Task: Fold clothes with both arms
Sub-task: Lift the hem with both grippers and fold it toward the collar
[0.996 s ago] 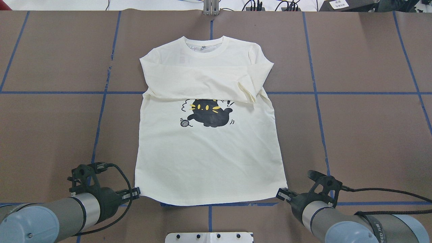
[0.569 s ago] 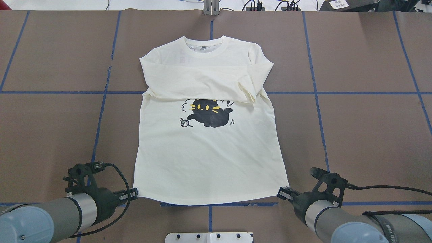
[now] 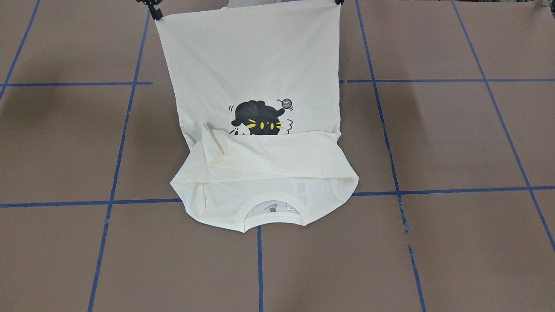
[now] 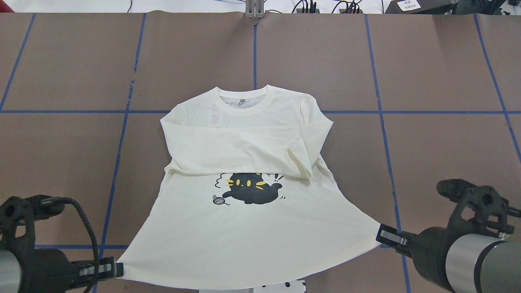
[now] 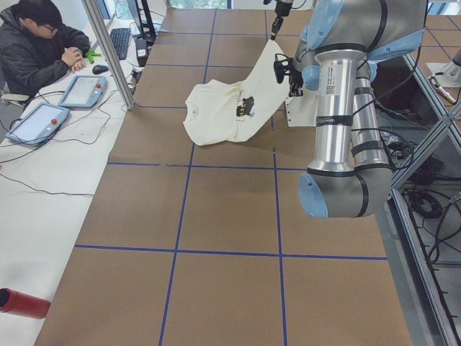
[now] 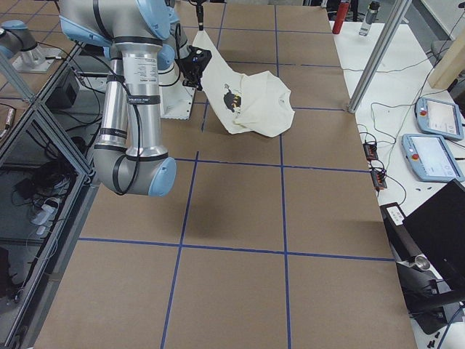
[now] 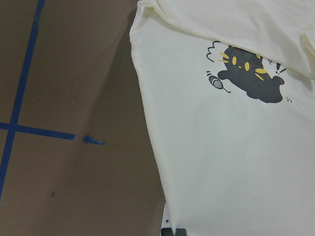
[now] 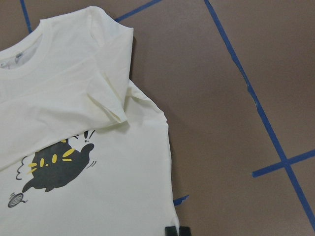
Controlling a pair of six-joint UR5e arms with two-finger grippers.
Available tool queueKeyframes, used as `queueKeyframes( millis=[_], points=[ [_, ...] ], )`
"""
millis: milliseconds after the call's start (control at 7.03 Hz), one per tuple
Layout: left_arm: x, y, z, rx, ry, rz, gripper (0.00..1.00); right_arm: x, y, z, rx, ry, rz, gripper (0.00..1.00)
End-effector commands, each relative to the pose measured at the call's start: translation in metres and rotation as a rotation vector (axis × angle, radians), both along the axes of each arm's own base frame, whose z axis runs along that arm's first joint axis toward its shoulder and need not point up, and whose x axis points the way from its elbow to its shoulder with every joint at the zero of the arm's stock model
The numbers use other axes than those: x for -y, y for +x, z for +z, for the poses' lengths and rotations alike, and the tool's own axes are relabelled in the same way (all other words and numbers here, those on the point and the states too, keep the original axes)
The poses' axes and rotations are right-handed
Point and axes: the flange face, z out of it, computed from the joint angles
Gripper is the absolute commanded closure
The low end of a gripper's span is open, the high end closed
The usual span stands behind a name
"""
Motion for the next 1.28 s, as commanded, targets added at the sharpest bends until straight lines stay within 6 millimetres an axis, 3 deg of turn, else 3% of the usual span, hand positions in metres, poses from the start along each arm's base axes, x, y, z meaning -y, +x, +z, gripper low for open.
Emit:
queueKeyframes(
  millis=[0, 142, 427, 712, 996, 1139],
  points=[
    [0.069, -0.006, -0.003, 0.065, 0.218, -0.064, 1.0, 0.055, 0.002, -0.023, -0.023, 0.047, 0.017, 1.0],
    [0.125, 0.0, -0.007, 0.123, 0.277, -0.118, 1.0, 0.095, -0.012, -0.028, -0.055, 0.041, 0.067, 1.0],
    [0.203, 0.02, 0.007, 0.237, 0.294, -0.144, 1.0, 0.168, -0.019, -0.011, -0.178, 0.066, 0.099, 1.0],
    [0.248, 0.039, 0.021, 0.301, 0.277, -0.164, 1.0, 0.248, -0.058, 0.005, -0.195, 0.071, 0.141, 1.0],
    [0.301, 0.089, 0.062, 0.307, 0.275, -0.173, 1.0, 0.31, -0.107, 0.057, -0.178, 0.105, 0.157, 1.0],
    [0.324, 0.11, 0.083, 0.317, 0.283, -0.191, 1.0, 0.337, -0.124, 0.074, -0.176, 0.111, 0.171, 1.0]
  ],
)
